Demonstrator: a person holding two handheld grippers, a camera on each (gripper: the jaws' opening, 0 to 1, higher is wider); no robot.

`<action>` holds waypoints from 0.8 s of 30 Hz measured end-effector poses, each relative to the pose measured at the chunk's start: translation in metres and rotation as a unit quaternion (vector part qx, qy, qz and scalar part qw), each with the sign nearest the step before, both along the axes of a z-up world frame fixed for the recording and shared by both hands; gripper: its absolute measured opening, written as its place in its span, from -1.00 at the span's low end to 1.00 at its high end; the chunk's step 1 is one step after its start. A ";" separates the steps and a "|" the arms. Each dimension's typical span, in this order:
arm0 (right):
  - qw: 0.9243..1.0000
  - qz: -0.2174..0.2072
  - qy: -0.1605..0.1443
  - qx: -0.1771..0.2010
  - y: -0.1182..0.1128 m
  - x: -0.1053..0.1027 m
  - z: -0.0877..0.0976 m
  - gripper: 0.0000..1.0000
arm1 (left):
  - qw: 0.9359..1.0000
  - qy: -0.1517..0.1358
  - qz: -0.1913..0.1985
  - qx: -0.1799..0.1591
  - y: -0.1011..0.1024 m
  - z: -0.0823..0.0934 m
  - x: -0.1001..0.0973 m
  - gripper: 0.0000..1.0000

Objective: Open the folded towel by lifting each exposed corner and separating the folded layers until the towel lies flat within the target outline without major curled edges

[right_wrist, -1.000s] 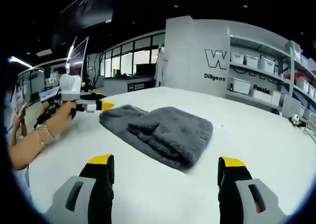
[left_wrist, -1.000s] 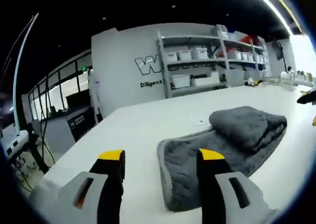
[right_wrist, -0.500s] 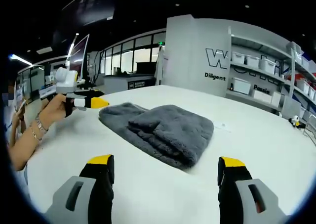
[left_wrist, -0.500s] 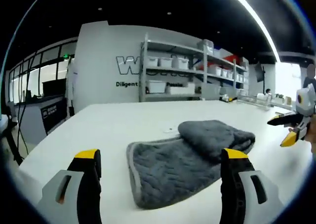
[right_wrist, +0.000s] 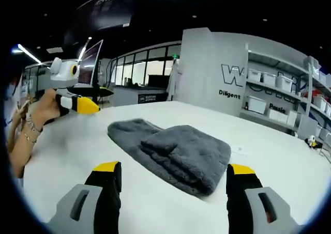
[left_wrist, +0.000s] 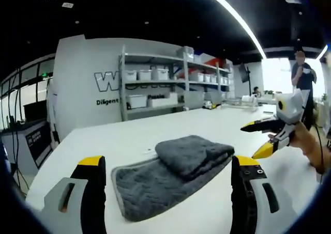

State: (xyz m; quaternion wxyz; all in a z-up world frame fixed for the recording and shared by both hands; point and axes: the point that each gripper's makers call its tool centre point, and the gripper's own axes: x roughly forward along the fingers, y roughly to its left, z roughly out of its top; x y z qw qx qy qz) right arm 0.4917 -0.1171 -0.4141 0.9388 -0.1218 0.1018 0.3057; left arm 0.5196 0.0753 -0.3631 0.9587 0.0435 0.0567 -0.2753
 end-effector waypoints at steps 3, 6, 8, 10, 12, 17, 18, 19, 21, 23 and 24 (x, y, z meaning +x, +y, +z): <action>0.999 0.010 -0.020 -0.023 0.017 0.004 0.004 0.56 | 1.000 0.011 -0.020 0.009 -0.004 -0.004 -0.003 0.99; 0.999 0.023 -0.023 -0.031 0.031 0.005 0.002 0.36 | 1.000 0.018 -0.021 0.009 -0.002 -0.006 -0.003 0.99; 0.999 0.033 -0.011 -0.041 0.046 0.007 -0.004 0.34 | 1.000 0.018 -0.023 0.007 -0.002 -0.005 -0.005 0.99; 0.998 0.040 -0.006 -0.048 0.056 0.010 -0.009 0.30 | 1.000 0.017 -0.024 0.006 -0.002 -0.004 -0.006 0.99; 0.997 0.042 -0.005 -0.060 0.064 0.014 -0.015 0.24 | 1.000 0.015 -0.024 0.011 -0.003 -0.005 -0.007 0.98; 0.996 0.038 -0.045 -0.068 0.077 0.031 -0.013 -0.14 | 0.999 0.021 -0.017 0.034 -0.004 -0.008 -0.008 0.95; 0.996 0.038 -0.046 -0.070 0.078 0.032 -0.014 -0.23 | 0.999 0.022 -0.017 0.034 -0.005 -0.009 -0.008 0.94; 0.995 0.039 -0.048 -0.073 0.080 0.034 -0.015 -0.23 | 0.999 0.027 -0.016 0.041 -0.004 -0.012 -0.008 0.93; 0.992 0.048 -0.047 -0.105 0.084 0.041 -0.021 -0.17 | 0.998 0.030 -0.002 0.054 0.000 -0.015 -0.005 0.94; 0.991 0.052 -0.045 -0.115 0.089 0.044 -0.026 -0.17 | 0.998 0.028 0.001 0.060 0.001 -0.017 -0.005 0.94; 0.990 0.054 -0.049 -0.120 0.092 0.047 -0.028 -0.19 | 0.998 0.031 -0.002 0.060 0.000 -0.018 -0.005 0.94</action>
